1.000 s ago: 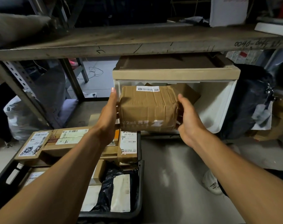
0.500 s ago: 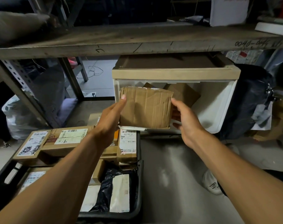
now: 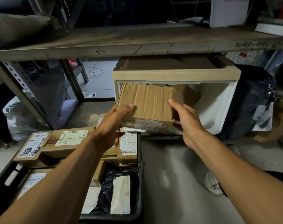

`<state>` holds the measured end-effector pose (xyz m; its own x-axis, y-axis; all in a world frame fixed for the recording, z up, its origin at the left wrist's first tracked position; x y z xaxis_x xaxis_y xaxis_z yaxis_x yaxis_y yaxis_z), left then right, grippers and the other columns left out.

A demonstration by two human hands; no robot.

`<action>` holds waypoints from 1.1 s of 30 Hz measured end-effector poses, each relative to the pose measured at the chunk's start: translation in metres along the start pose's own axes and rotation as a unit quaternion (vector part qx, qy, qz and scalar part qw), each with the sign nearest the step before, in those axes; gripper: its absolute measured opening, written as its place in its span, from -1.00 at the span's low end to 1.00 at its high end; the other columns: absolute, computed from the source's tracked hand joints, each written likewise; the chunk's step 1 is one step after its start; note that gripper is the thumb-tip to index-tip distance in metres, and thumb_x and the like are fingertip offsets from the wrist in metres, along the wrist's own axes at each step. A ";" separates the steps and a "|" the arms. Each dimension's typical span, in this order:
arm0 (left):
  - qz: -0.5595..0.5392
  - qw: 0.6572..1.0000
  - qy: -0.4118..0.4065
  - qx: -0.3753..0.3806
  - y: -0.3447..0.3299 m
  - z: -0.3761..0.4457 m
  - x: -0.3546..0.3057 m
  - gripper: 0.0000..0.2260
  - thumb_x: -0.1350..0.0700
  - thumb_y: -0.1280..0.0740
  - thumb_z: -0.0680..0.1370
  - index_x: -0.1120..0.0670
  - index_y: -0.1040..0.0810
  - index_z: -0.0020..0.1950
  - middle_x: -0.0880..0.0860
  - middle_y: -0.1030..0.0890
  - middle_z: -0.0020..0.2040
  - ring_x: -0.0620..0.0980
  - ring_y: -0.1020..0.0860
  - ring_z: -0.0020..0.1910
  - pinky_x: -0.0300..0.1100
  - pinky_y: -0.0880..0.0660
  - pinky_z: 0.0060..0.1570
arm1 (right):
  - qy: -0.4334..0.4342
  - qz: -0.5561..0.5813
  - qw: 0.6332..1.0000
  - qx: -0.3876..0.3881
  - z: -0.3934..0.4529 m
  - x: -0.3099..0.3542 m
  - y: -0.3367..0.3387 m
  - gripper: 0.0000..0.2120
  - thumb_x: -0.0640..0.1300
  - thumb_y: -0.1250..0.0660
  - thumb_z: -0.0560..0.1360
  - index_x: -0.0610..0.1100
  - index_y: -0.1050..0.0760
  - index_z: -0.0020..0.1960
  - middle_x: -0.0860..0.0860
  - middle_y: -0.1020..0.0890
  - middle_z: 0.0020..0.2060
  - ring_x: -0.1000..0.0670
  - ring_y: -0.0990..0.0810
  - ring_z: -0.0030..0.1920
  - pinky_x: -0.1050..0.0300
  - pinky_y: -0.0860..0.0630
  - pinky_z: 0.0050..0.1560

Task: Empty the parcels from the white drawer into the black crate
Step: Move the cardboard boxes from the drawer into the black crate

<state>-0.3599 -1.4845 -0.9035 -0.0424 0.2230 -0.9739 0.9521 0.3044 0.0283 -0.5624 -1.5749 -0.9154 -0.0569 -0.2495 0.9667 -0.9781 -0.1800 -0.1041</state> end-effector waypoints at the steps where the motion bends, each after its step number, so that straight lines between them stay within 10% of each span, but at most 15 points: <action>1: -0.006 1.000 0.011 -0.001 0.000 0.000 0.000 -0.62 -0.15 -0.36 0.51 -0.02 -0.52 0.27 0.10 -0.66 0.11 0.14 -0.59 0.17 0.18 -0.40 0.32 | -0.009 0.008 1.000 -0.001 0.001 -0.001 0.000 -0.42 0.27 -0.50 0.35 -0.03 -0.53 0.23 0.00 -0.67 0.14 -0.03 -0.61 0.18 -0.07 -0.51 0.25; 10: -0.171 0.985 -0.009 -0.008 -0.020 -0.004 -0.008 -0.72 -0.09 -0.35 0.56 0.08 -0.62 0.11 0.05 -0.73 0.00 0.12 -0.64 0.13 0.05 -0.53 0.20 | -0.098 0.106 0.988 0.049 0.002 -0.005 -0.011 -0.46 0.15 -0.49 0.43 0.11 -0.44 0.36 -0.07 -0.64 0.20 -0.18 -0.64 0.14 -0.14 -0.65 -0.12; 14: -0.134 0.990 0.024 0.041 -0.036 -0.003 0.001 -0.38 -0.12 -0.49 0.44 -0.05 -0.33 0.43 0.10 -0.59 0.25 0.19 -0.58 0.22 0.17 -0.62 0.03 | -0.108 0.129 0.982 0.091 0.001 -0.006 -0.017 -0.41 0.07 -0.54 0.37 0.01 -0.45 0.35 -0.13 -0.63 0.21 -0.22 -0.61 0.19 -0.39 -0.59 0.08; 17: -0.116 0.992 0.036 0.025 -0.029 0.000 0.006 -0.49 -0.07 -0.43 0.49 -0.04 -0.37 0.39 0.14 -0.53 0.27 0.22 -0.55 0.21 0.16 -0.62 0.00 | -0.131 0.085 0.980 0.124 0.003 -0.007 -0.011 -0.49 0.24 -0.46 0.41 0.03 -0.53 0.27 -0.12 -0.67 0.15 -0.23 -0.61 0.19 -0.44 -0.52 0.19; 24: -0.054 0.993 0.061 0.090 -0.016 0.003 0.014 -0.35 -0.13 -0.45 0.33 0.14 -0.50 0.35 0.29 -0.58 0.27 0.26 -0.57 0.14 0.06 -0.45 0.07 | -0.109 0.041 0.989 0.087 0.001 -0.003 -0.008 -0.59 0.21 -0.41 0.47 0.01 -0.54 0.22 -0.06 -0.69 -0.05 -0.08 -0.66 -0.09 0.10 -0.60 -0.28; 27: -0.059 0.993 0.078 0.059 -0.011 0.006 0.013 -0.40 -0.20 -0.45 0.35 0.05 -0.53 0.32 0.20 -0.59 0.24 0.17 -0.57 0.14 0.06 -0.54 0.01 | -0.104 0.083 0.990 0.054 0.008 -0.005 -0.008 -0.47 0.08 -0.46 0.46 0.02 -0.41 0.37 -0.11 -0.67 0.12 -0.16 -0.66 0.08 -0.17 -0.64 0.04; 33: -0.115 0.988 0.087 0.055 -0.013 0.005 0.014 -0.47 -0.20 -0.49 0.39 -0.02 -0.51 0.27 0.18 -0.62 0.19 0.21 -0.63 0.14 0.08 -0.57 0.07 | -0.117 0.187 0.973 0.065 0.001 0.005 -0.006 -0.70 -0.13 -0.42 0.52 -0.09 -0.50 0.23 -0.14 -0.68 0.07 -0.19 -0.66 0.11 -0.25 -0.62 0.04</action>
<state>-0.3711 -1.4902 -0.9187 -0.3039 0.3176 -0.8982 0.9378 0.2661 -0.2232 -0.5563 -1.5757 -0.9103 -0.3420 -0.5272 0.7779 -0.8636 -0.1500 -0.4814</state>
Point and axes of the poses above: each hand's wrist, its own z-axis towards the middle knuckle, its own y-axis out of the back of the hand, x = y × z, the point moved 2 cm from there along z, towards the middle knuckle
